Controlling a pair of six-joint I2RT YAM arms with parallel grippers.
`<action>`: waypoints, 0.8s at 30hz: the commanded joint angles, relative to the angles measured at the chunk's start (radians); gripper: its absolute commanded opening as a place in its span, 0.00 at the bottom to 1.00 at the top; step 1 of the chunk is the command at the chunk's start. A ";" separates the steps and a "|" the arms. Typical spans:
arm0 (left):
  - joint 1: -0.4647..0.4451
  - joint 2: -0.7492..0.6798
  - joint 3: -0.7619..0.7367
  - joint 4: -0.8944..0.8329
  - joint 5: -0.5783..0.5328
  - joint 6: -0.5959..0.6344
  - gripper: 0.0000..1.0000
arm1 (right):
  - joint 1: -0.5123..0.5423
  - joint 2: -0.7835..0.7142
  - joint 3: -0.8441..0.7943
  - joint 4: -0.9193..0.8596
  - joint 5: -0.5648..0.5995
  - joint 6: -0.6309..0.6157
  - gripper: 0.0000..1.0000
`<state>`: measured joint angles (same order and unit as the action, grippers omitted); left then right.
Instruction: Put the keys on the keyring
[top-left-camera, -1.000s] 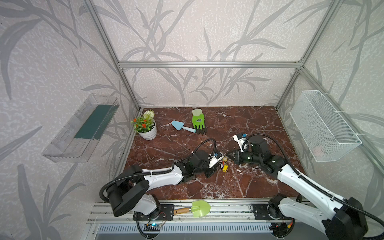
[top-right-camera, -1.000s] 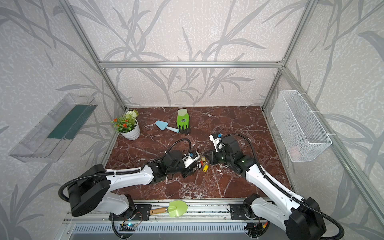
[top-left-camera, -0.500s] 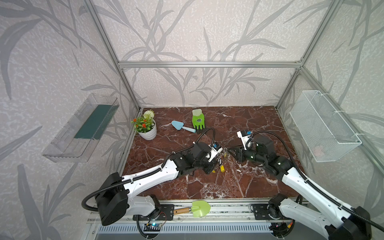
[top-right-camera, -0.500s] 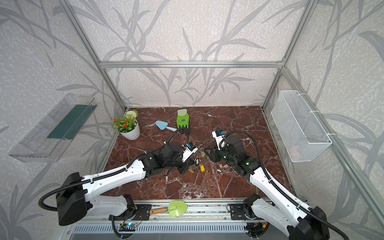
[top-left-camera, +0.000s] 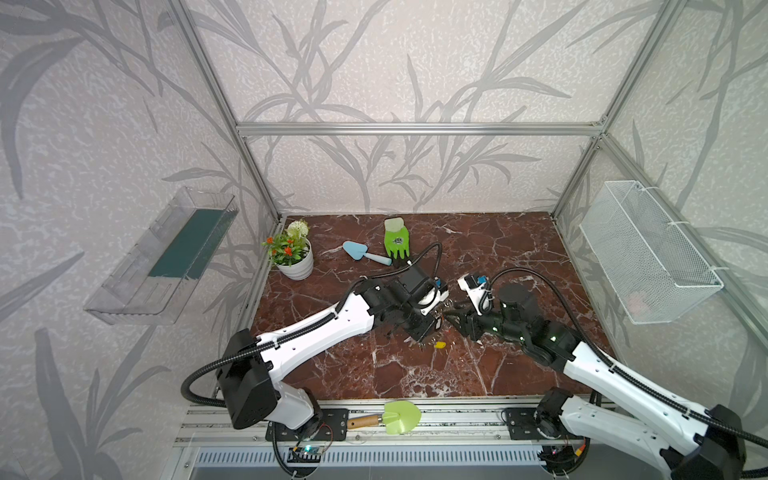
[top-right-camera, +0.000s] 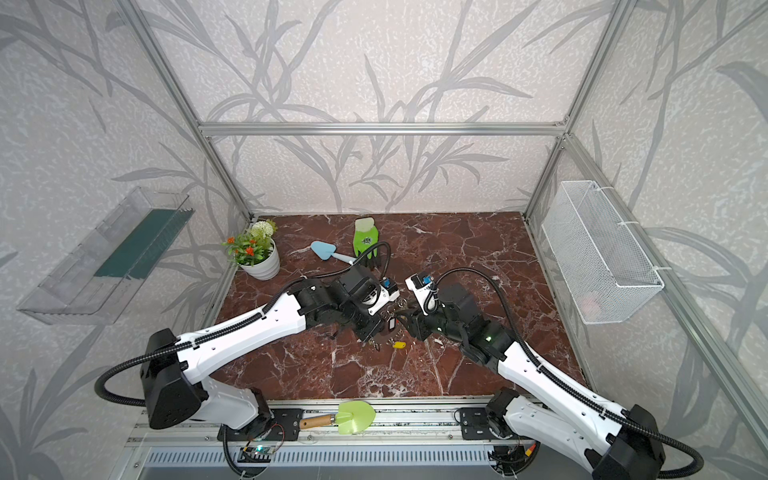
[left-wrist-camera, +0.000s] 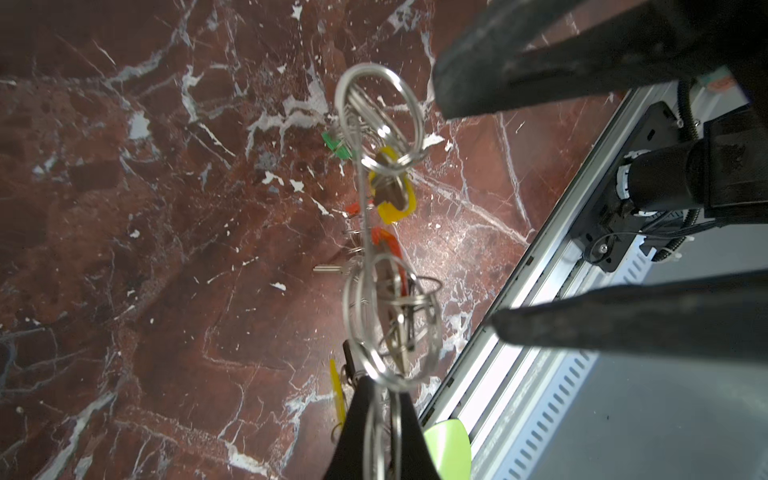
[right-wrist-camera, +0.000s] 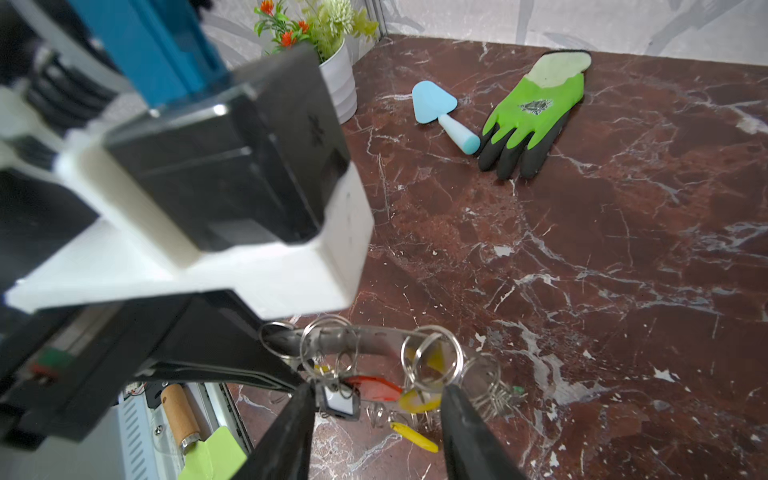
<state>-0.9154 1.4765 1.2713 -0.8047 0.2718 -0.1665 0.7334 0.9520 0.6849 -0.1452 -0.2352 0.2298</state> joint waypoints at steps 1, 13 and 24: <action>-0.002 -0.009 0.033 -0.064 0.033 -0.011 0.00 | 0.021 0.024 -0.002 0.058 0.034 -0.031 0.50; -0.002 0.005 0.061 -0.091 0.059 -0.004 0.00 | 0.133 0.067 -0.018 0.140 0.138 -0.051 0.50; 0.000 0.009 0.060 -0.094 0.060 -0.008 0.00 | 0.170 0.061 -0.046 0.181 0.139 -0.051 0.50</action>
<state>-0.9142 1.4849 1.2926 -0.9371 0.3088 -0.1772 0.8864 1.0290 0.6605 -0.0013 -0.0845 0.1894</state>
